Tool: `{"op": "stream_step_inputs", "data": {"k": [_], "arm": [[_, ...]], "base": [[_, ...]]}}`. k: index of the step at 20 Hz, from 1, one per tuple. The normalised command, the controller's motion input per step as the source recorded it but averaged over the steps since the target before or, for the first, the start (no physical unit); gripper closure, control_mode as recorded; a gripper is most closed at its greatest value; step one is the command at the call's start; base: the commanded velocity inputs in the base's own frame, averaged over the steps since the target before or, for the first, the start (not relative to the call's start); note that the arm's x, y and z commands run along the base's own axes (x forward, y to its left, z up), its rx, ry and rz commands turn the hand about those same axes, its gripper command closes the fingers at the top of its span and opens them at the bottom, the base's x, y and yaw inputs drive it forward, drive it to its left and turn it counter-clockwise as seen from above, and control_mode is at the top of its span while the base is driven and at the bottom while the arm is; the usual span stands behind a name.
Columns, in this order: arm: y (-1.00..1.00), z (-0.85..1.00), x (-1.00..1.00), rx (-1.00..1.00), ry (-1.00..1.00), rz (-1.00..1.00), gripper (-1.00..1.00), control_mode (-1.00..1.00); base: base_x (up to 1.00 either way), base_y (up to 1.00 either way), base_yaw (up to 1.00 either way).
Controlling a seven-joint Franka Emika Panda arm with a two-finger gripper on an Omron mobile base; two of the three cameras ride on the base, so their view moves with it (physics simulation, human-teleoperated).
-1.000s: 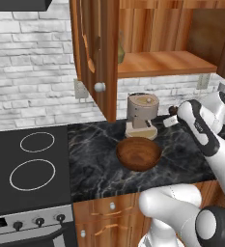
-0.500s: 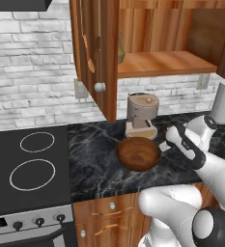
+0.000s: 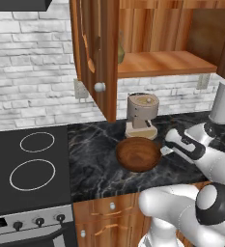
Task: Retrieve the bottle and the shaker from the cabinet and place them next to the mixing bowl on the counter. Then add garlic from the fridge to the mixing bowl.
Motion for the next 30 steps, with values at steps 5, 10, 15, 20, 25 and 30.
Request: {"op": "stream_step_inputs", "data": {"k": [5, 10, 15, 20, 25, 30], "arm": [[-0.29, 0.04, -0.07, 0.14, 0.0, 0.12, 1.0, -1.0], [-0.05, -0.06, 0.01, 0.09, -0.16, 0.36, 1.0, -1.0], [-0.04, 0.0, 0.13, 0.05, -0.13, 0.39, 1.0, -1.0], [0.01, -0.07, 0.28, 0.0, 0.0, 0.08, 1.0, -1.0], [0.06, -0.49, 0.18, 0.0, 0.0, 0.0, 1.0, -1.0], [0.18, -0.64, 0.07, -0.02, 0.0, 0.0, 1.0, -1.0]], "base": [[0.0, 0.0, 0.0], [0.0, 0.0, 0.0], [0.0, 0.0, 0.0], [0.0, 0.0, 0.0], [0.0, 0.0, 0.0], [0.0, 0.0, 0.0]]}}
